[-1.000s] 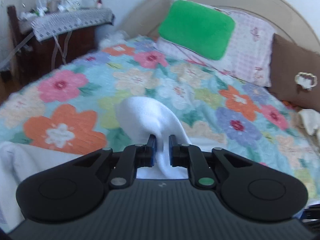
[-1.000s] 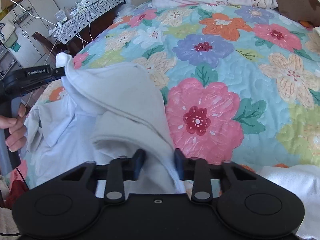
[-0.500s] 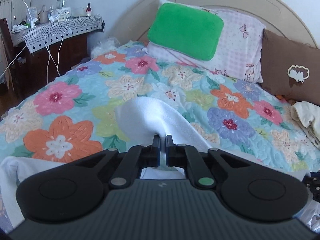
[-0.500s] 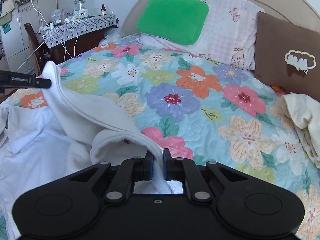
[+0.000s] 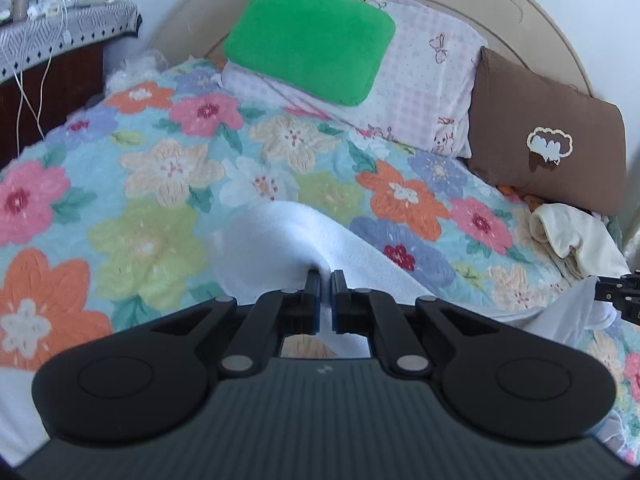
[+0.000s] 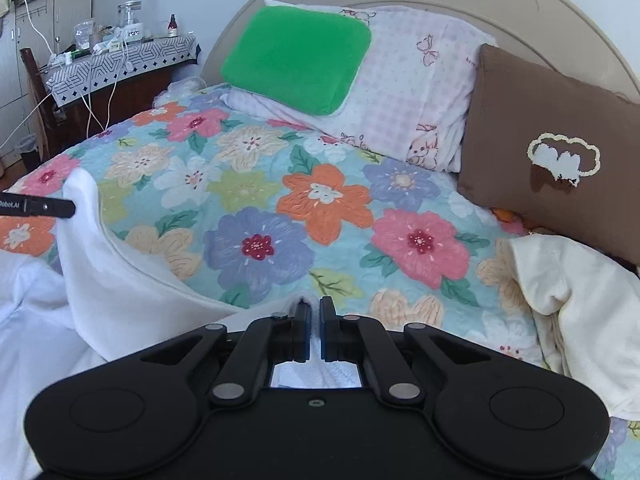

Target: Fold clothes

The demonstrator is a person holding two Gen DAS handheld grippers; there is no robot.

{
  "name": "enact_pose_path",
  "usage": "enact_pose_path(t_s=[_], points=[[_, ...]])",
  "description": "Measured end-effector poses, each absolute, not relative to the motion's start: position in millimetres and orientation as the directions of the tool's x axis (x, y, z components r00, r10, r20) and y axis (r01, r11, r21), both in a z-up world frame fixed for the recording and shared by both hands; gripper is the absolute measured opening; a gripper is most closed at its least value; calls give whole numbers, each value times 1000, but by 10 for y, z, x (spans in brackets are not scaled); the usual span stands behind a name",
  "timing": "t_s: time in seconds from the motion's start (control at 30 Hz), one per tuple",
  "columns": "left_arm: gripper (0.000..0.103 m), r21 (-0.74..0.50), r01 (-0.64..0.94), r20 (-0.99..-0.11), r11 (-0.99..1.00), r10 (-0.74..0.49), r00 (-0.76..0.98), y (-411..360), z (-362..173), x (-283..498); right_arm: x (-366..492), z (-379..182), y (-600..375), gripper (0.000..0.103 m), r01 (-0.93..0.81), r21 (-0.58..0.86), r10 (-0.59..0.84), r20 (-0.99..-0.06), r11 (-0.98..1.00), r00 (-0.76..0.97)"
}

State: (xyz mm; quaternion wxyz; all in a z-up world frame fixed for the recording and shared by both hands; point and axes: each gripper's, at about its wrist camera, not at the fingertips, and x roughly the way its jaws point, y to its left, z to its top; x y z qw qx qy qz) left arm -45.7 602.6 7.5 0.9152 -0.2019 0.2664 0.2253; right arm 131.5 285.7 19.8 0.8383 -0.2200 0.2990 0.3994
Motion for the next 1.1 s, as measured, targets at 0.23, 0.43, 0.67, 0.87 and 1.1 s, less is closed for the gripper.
enact_pose_path(t_s=[0.23,0.43,0.67,0.87,1.1], points=[[8,-302,-521,-581,798,279,764,6139,292,-270,1814,472,2960,4,-740,-191,514,-608,645,605],[18,-262,-541,-622,799,289,728,6080,81,-290,2351,585,3075,3,-655,-238,440,-575,717,690],[30,-240,-551,-705,799,246,665,6097,-319,-335,2819,451,2893,4,-532,-209,339,-570,821,748],[42,-277,-494,-748,824,138,649,6108,-544,17,2972,-40,2601,46,-479,-55,317,-683,876,658],[49,-459,-499,-737,735,-2,676,6400,-634,348,2975,-504,2331,60,-444,137,389,-742,885,546]])
